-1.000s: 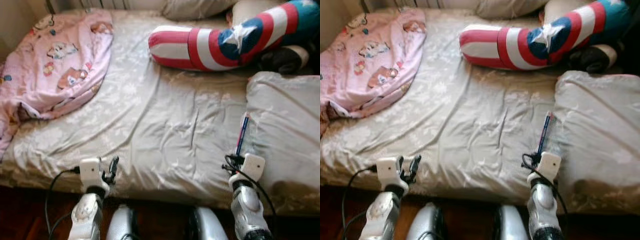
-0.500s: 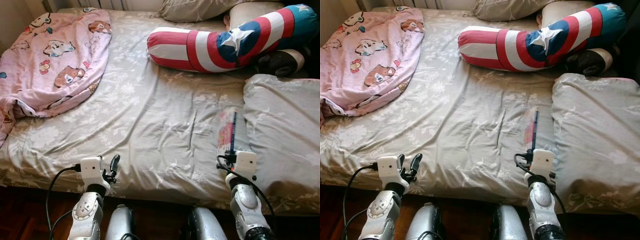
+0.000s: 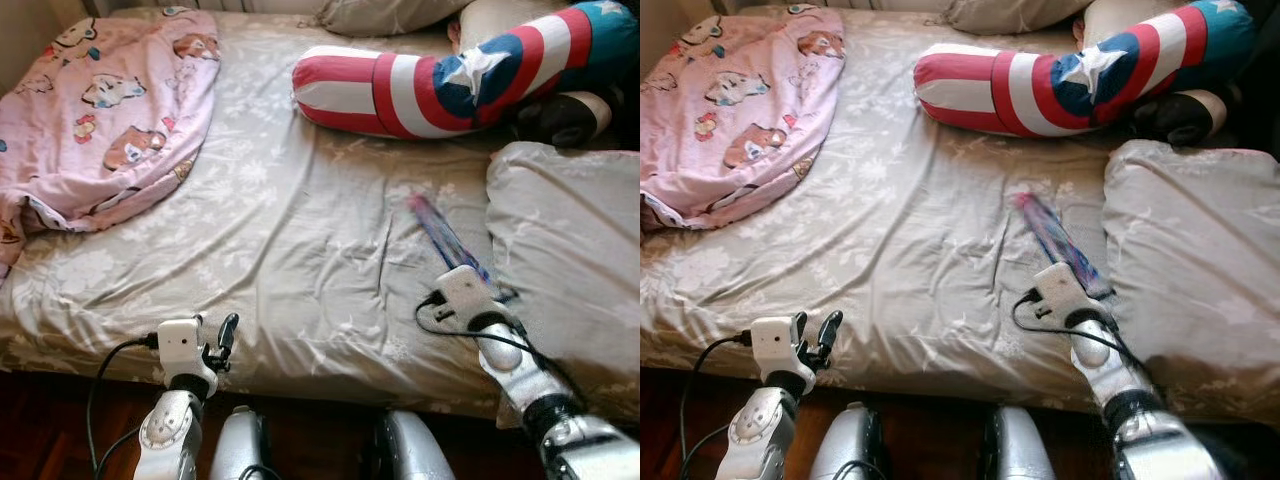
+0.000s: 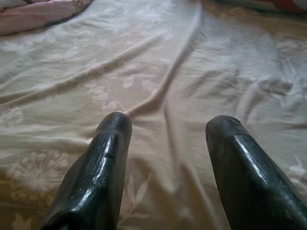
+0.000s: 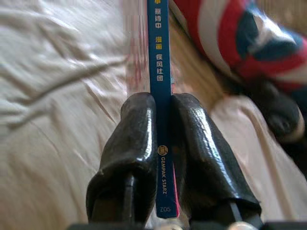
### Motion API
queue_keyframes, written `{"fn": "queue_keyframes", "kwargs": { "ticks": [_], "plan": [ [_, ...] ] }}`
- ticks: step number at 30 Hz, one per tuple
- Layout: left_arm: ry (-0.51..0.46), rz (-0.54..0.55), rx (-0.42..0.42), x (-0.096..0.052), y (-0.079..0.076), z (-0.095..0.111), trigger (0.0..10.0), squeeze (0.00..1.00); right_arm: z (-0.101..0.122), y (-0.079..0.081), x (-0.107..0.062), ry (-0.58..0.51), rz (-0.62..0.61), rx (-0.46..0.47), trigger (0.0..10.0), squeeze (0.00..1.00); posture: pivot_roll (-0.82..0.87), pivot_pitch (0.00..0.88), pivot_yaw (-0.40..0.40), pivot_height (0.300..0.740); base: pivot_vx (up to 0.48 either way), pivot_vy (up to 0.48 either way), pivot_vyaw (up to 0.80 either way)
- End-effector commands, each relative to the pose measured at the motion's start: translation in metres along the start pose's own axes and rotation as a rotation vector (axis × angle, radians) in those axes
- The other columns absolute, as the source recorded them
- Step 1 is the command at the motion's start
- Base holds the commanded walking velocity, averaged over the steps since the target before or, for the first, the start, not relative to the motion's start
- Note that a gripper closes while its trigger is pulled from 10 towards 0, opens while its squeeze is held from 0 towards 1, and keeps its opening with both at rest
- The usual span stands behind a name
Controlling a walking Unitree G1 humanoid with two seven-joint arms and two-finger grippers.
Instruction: Clean up the room
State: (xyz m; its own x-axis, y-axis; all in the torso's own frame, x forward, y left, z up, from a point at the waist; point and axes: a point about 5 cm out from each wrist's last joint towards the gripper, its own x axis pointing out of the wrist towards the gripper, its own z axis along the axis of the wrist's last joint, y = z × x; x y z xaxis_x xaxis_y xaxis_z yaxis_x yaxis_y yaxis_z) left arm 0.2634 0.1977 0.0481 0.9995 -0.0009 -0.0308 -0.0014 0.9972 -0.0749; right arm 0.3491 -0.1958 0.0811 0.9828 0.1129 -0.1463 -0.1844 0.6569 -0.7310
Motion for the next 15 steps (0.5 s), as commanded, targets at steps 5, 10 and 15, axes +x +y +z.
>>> {"fn": "queue_keyframes", "kwargs": {
  "ticks": [5, 10, 15],
  "plan": [
    [0.052, 0.014, 0.019, -0.027, 0.011, -0.005, 10.0, 0.00, 0.005, -0.003, 0.005, -0.021, 0.054, -0.171, 10.0, 0.00, 0.16, 0.350, 0.022, 0.643, 0.000, 0.000, 0.00],
    [0.063, 0.027, 0.032, -0.041, 0.016, -0.003, 10.0, 0.00, 0.007, -0.003, 0.005, -0.062, 0.053, -0.325, 10.0, 0.00, 0.18, 0.382, 0.036, 0.643, 0.000, 0.000, 0.00],
    [0.073, 0.022, 0.039, -0.048, 0.017, 0.002, 10.0, 0.00, 0.017, -0.010, 0.008, -0.169, 0.036, -0.504, 10.0, 0.00, 0.18, 0.406, 0.042, 0.643, 0.000, 0.000, 0.00]
  ]
}}
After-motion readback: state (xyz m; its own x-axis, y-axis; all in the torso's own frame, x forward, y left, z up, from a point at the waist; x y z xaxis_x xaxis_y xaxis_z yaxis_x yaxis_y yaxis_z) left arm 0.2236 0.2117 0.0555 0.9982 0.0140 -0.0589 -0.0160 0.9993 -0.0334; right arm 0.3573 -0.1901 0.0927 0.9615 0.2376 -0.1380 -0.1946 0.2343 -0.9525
